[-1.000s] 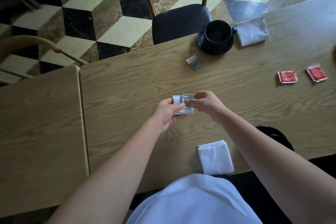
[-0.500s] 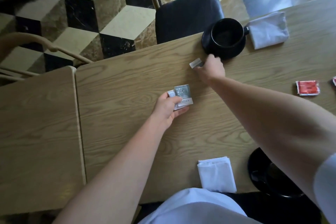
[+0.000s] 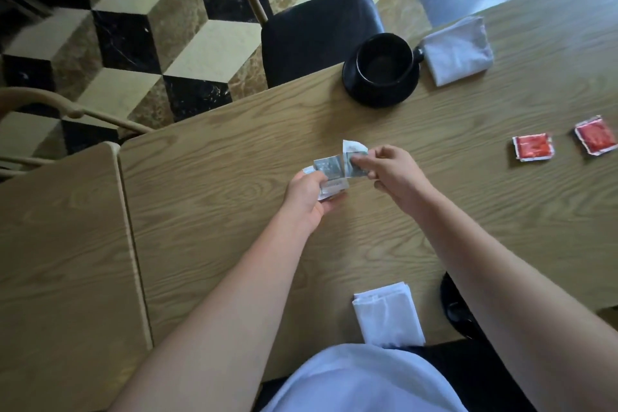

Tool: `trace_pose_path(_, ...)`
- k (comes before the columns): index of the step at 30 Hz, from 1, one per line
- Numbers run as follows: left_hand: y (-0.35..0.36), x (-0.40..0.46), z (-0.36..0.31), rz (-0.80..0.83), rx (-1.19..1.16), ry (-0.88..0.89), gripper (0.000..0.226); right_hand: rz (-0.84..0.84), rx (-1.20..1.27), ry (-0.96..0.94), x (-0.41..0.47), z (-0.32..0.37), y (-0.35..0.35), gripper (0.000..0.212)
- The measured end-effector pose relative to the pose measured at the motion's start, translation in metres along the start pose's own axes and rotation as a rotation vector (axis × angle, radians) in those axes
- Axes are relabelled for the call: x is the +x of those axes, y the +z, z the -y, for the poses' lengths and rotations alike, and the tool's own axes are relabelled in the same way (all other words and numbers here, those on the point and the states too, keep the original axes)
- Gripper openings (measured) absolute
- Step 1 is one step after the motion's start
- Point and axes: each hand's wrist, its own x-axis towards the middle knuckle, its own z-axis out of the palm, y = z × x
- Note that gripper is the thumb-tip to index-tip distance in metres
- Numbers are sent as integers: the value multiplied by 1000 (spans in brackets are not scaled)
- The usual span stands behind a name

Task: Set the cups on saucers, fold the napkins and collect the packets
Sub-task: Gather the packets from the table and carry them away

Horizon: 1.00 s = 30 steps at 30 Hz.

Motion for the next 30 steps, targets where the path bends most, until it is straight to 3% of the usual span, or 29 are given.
trace_pose_path(5, 64, -14, 10, 204, 128, -8, 34, -135, 24, 18, -38, -19, -56, 26)
trace_pose_path(9, 115, -25, 24, 341, 240, -63, 43, -273, -50, -75, -48, -14, -99, 25)
trace_pose_path(13, 156, -24, 34, 345, 220, -105, 33, -191, -40, -69, -49, -4, -155, 18)
trace_pose_path(14, 165, -23, 35, 341, 212, -117, 28, -240, -39, -78, -44, -1, -171, 17)
trace_pose_path(16, 180, -19, 36, 325, 240, -125, 21, -541, -181, -127, -30, 3, -207, 19)
trace_pose_path(18, 193, -16, 39, 311, 279, -121, 20, -780, -395, -100, -14, 1, -236, 35)
trace_pose_path(21, 208, -12, 44, 290, 320, -114, 21, -751, -504, 58, 6, -9, -250, 60)
trace_pose_path(23, 213, -10, 47, 272, 355, -106, 21, -747, -574, 103, 15, -16, -249, 60)
trace_pose_path(27, 219, -8, 47, 251, 416, -86, 20, -800, -542, 75, 23, -20, -246, 40)
trace_pose_path(30, 224, -5, 42, 245, 436, -65, 23, -728, -332, -15, 21, -17, -248, 16)
